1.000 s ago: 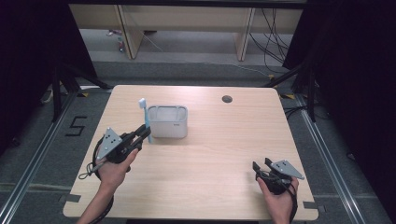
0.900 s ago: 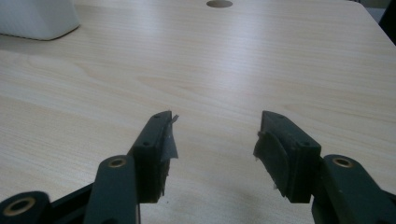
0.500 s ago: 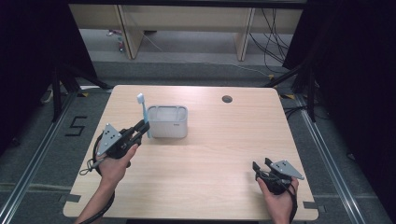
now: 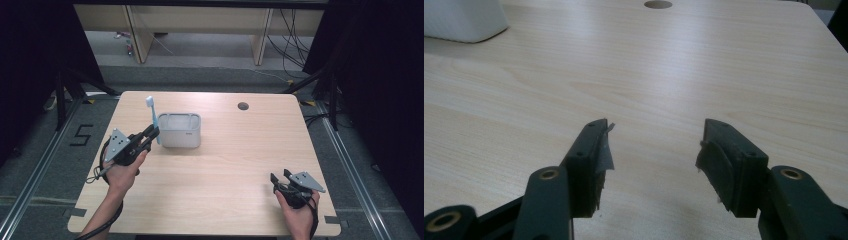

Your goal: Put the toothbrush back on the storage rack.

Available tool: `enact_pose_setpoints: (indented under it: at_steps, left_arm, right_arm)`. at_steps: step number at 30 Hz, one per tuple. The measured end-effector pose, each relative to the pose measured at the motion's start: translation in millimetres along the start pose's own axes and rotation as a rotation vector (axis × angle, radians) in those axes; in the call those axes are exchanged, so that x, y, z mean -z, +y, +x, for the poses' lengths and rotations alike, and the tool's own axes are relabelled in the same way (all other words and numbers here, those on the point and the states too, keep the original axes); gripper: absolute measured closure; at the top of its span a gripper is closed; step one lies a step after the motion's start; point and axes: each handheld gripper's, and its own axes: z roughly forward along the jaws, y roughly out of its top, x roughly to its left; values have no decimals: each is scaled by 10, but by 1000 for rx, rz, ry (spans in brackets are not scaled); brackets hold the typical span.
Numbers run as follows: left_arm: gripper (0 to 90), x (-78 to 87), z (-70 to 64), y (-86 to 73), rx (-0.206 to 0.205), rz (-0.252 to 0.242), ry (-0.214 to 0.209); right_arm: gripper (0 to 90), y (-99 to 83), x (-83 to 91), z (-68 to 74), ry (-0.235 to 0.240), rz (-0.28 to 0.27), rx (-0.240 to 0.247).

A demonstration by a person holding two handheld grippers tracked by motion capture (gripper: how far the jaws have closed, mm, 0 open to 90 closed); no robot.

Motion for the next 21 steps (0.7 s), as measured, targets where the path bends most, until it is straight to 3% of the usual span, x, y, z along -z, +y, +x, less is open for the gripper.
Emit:
enact_pose_setpoints:
  at_steps: [8,18,21]
  left_arm:
    - [788,-29,10,12,5,-2,3]
    - [788,-80,42,59,-11,-11,8]
    - [787,-100,45,62,-14,-10,8]
  right_arm:
    - [454,-1,-1,-6,21,1,-11]
    - [456,1,14,-8,11,9,-9]
    - [456,2,19,-19,-7,0,11]
